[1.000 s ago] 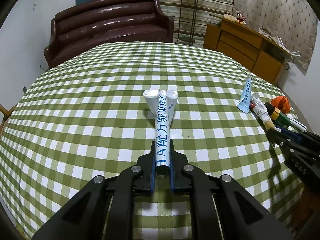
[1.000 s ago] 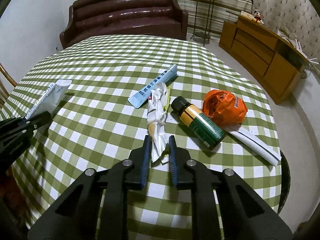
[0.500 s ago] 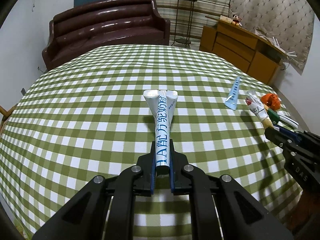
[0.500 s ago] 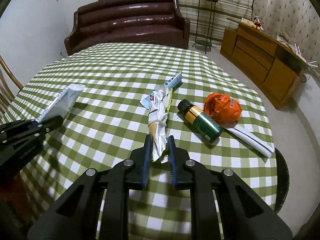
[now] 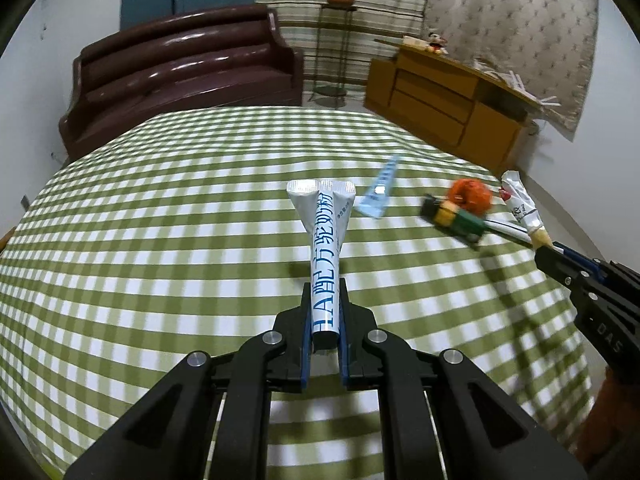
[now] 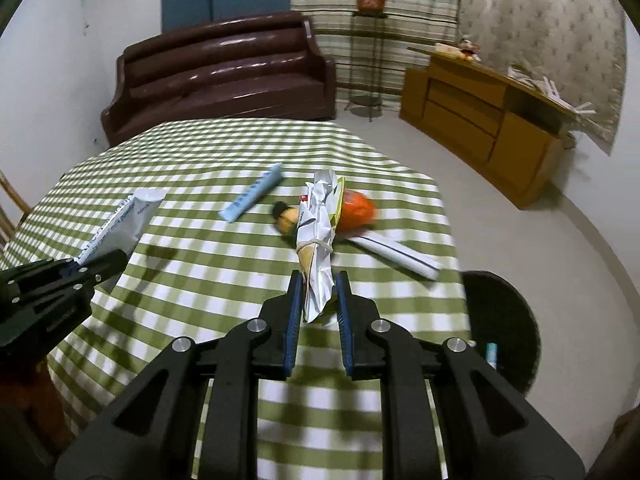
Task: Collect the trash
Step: 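Carry both items over the black bin and open both grippers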
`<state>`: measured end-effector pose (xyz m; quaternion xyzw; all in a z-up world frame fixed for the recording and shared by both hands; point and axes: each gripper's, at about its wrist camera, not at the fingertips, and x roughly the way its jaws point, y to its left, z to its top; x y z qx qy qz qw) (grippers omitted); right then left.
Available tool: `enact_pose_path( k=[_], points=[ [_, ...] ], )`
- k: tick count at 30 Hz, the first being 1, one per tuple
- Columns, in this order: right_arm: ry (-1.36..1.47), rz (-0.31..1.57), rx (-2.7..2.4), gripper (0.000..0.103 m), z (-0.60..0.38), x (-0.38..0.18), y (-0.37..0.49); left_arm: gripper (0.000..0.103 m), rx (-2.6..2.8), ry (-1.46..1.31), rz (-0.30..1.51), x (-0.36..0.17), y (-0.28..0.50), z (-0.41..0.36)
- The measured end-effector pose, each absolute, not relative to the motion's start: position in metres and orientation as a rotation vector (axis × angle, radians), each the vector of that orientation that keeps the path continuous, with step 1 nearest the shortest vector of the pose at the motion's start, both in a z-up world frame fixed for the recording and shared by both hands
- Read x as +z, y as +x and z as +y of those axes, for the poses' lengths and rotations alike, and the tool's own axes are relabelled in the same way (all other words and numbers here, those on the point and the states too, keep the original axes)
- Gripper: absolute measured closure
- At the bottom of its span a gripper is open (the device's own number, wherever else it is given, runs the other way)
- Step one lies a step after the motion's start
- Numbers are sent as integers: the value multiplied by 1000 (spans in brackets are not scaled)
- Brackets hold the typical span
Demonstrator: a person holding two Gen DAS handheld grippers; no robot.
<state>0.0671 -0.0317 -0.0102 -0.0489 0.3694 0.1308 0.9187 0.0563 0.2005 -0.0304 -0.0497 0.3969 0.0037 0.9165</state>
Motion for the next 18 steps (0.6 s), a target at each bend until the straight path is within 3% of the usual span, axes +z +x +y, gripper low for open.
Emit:
enact_pose_path(
  k=[18],
  points=[
    [-27,741,60,86,-144,-15,55,92,-228,19,772,-22,72,61]
  ],
)
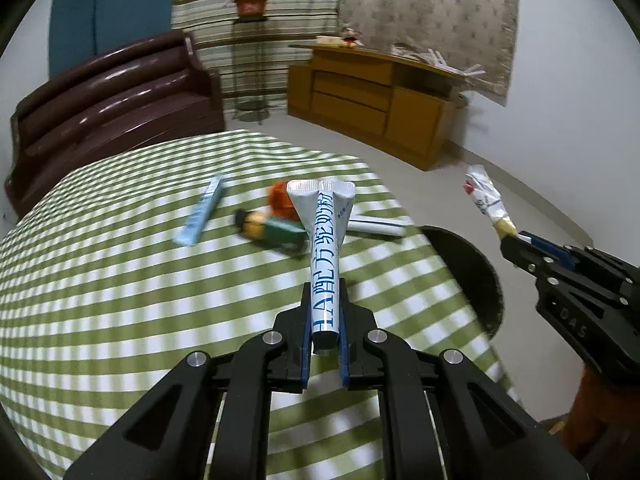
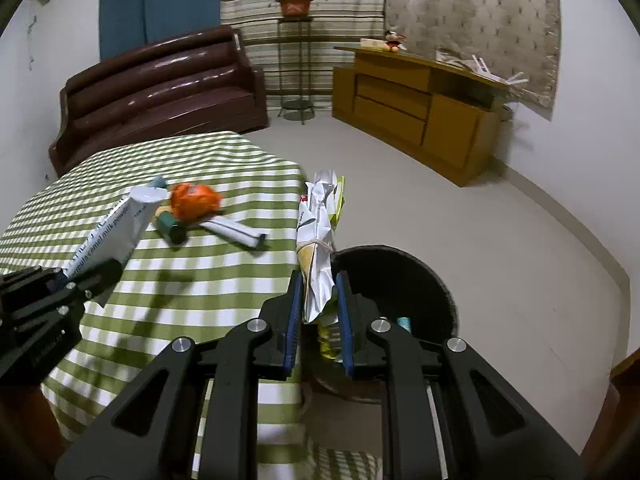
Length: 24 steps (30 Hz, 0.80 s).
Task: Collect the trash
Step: 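Carry both items over the black bin and open both grippers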
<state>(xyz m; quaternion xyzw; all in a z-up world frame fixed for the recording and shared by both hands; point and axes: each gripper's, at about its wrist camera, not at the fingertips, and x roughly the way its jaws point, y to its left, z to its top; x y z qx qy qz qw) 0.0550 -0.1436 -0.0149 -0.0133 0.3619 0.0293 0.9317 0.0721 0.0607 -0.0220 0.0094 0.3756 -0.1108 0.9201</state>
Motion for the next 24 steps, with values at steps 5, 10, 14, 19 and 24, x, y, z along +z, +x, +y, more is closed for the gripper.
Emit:
enact_pose_path(
  k=[5,10,14,19,24],
  points=[
    [-8,739,28,86,-164,-18,57,92,-274,51,763,-23,80,27],
    [12,746,-2,86,-184,-25,59,92,-295,67,761,-27,91,7],
    [24,753,-17,86,-193,-30,61,92,-306,77,770,-32,99,-4],
    [36,764,-27,86,-202,-37,65,92,-316,89,783,-39,108,-20],
    [48,771,-34,86,-210,-41,70,92,-329,100,791,-44,112,-26]
  ],
)
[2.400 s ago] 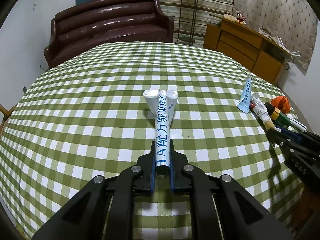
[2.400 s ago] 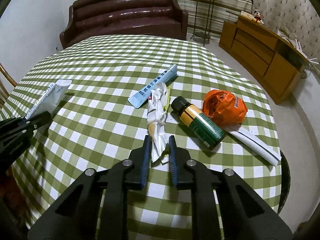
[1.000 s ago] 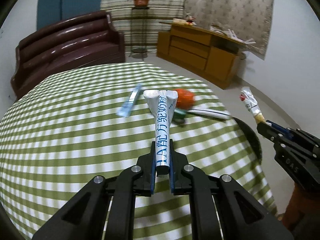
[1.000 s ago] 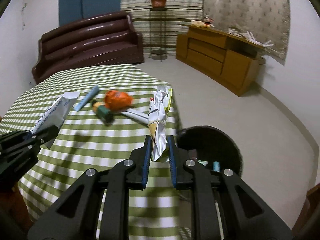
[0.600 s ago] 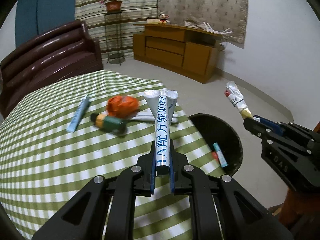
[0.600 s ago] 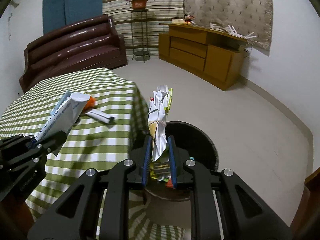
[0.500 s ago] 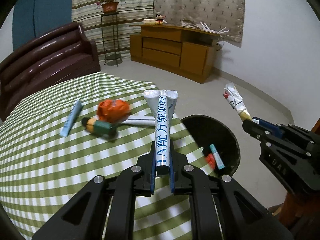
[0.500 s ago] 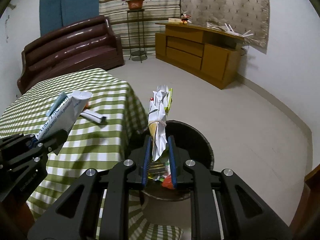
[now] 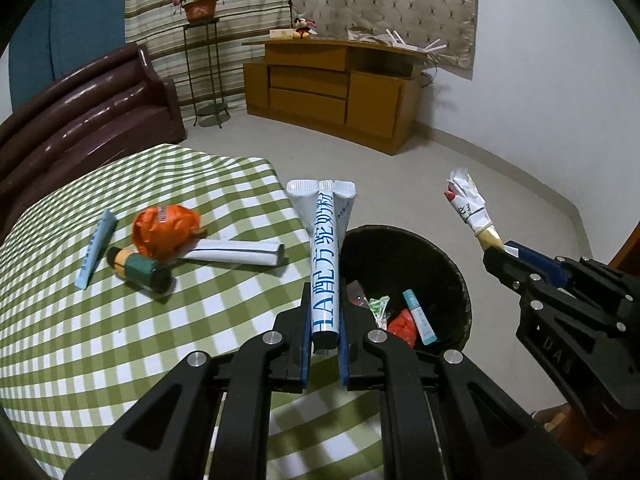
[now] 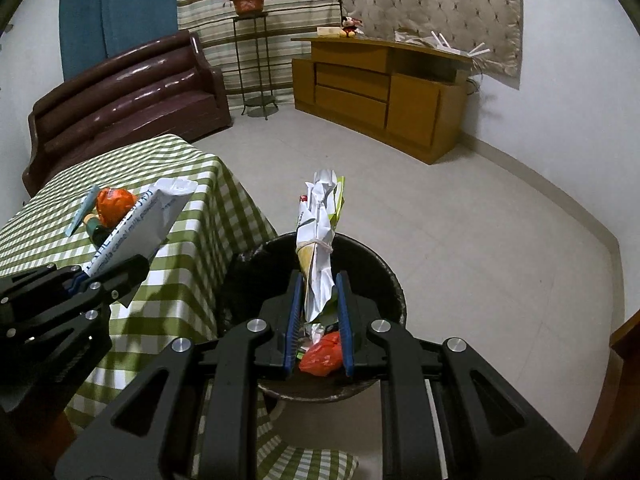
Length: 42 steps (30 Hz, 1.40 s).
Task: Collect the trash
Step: 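Carry both items over the black bin and open both grippers, then move both tools back over the trash on the table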
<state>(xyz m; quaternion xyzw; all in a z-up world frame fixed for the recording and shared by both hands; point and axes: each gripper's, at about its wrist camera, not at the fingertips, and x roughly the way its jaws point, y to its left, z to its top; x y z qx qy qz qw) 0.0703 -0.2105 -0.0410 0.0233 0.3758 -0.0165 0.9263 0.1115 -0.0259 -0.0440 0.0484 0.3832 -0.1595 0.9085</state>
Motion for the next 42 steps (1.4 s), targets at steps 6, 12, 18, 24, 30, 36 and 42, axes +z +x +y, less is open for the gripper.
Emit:
enact_pose_path(
  k=[6,12,18,24,30,36,42],
  points=[
    [64,775,-40,86,-218,-46,76,92,-343,115,798,-48,117,-38],
    [78,783,-46,86,-225,-51,81,92,-347,127,809,-52,124,-46],
    [88,791,-50,86,-231,-56,84,92,-353,139,814,-54,128,-52],
    [99,807,-47,86,-235,-61,88,92,-358,151,824,-57,130,-61],
    [120,812,-59,74,-240,-64,90,79,-338,132,833,-56,134,-63],
    [120,812,-60,73,-240,-65,91,71,-333,123,836,-55,135,-64],
    [118,807,-65,71,-239,-64,90,66,-325,113,833,-54,134,-63]
  ],
)
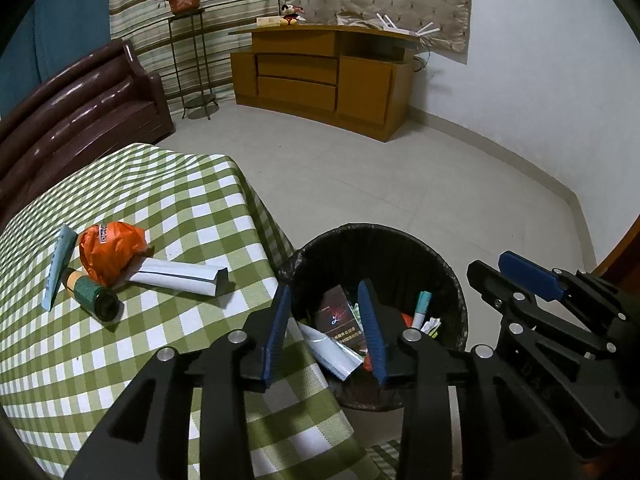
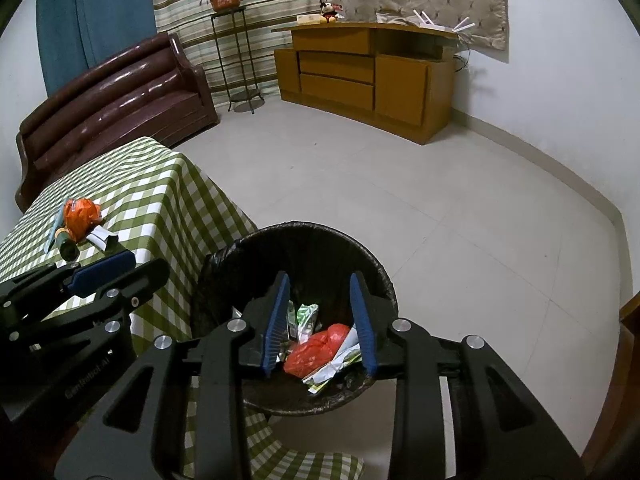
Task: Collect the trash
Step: 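Move both tools back over the trash on the table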
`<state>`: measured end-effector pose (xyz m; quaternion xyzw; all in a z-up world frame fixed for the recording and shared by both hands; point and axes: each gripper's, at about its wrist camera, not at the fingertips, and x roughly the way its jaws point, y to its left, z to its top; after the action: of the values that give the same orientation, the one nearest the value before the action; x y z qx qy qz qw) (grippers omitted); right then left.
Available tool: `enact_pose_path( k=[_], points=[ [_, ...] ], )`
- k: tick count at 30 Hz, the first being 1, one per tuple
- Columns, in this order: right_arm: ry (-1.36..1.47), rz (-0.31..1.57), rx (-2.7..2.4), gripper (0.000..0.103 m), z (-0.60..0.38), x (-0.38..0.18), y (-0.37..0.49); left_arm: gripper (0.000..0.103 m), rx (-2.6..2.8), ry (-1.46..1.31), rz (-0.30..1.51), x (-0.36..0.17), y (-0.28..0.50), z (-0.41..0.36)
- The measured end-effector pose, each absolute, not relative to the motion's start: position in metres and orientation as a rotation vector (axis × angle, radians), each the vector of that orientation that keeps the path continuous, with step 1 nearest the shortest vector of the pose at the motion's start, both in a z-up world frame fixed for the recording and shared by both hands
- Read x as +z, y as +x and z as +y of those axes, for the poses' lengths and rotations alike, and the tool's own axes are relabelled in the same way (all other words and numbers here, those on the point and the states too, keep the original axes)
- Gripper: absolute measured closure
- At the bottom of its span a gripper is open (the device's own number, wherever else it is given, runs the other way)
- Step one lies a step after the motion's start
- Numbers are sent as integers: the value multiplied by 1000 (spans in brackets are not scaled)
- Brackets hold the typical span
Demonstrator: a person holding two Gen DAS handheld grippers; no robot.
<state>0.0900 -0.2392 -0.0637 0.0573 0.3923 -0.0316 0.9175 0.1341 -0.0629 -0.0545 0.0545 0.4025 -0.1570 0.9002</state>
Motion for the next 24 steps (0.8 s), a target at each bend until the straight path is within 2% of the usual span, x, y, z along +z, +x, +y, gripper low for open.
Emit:
enact_pose_path(
  k=[4,7,24],
  points=[
    [116,805,-66,70,-238,-62,90,63,-318,105,832,-54,134,-58],
    [115,804,-66,65,-238,-62,90,62,-317,103,832,-53,134,-56],
    [93,795,-8,64,-207,-50,96,53,-249,77,818,-43,129,-13]
  ],
)
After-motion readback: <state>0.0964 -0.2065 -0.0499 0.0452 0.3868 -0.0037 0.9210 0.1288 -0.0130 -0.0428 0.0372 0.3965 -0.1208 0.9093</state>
